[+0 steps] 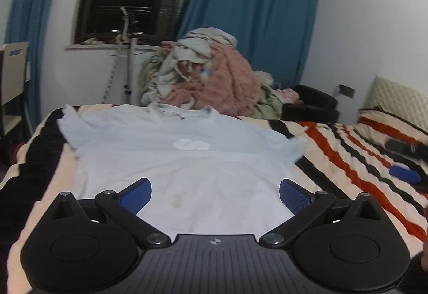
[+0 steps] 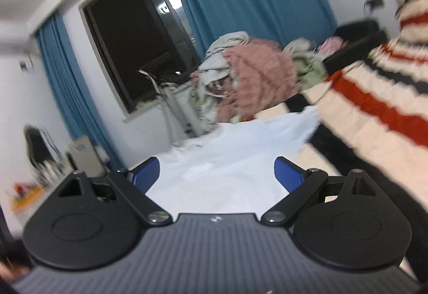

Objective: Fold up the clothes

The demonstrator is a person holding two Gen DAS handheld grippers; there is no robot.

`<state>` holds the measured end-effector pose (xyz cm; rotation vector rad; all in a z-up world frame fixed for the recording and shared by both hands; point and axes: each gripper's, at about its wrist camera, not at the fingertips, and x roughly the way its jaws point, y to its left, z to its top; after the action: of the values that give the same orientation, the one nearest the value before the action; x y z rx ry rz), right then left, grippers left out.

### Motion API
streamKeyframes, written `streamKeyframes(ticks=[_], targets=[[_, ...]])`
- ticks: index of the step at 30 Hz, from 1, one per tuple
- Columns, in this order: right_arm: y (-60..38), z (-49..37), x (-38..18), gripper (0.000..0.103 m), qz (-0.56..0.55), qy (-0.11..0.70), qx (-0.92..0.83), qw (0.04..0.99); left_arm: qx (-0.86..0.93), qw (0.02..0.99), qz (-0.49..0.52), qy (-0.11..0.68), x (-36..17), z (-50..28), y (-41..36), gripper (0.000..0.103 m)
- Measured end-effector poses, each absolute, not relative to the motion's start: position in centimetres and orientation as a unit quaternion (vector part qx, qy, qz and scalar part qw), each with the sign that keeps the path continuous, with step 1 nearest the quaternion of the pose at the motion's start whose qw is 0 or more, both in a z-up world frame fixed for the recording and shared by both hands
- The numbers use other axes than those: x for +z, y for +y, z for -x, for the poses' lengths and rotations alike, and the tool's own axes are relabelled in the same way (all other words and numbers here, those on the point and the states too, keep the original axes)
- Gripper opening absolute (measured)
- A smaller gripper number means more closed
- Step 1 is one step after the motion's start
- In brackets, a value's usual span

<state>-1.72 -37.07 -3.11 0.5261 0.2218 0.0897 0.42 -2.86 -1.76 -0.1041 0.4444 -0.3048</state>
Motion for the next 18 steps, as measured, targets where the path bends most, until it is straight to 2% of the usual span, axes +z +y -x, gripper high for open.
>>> streamKeyframes(ticks=[6, 12, 18], targets=[[-42.3, -13.0, -3.7, 0.094, -0.390, 0.118, 0.030, 0.913, -0.125, 0.959, 0.076, 0.244, -2.9, -1.5, -1.3, 0.103], [-49.5, -24.5, -13.9, 0.094, -0.454, 0.170, -0.052, 0.873, -0.103, 0.959, 0.097, 0.245, -5.5, -2.2, -1.5, 0.103], [-53.2, -29.3, -21.1, 0.096, -0.449, 0.199, -0.062, 0.869, -0.117, 0.950, 0.111, 0.266, -7.9, -5.5, -3.2, 0.103]])
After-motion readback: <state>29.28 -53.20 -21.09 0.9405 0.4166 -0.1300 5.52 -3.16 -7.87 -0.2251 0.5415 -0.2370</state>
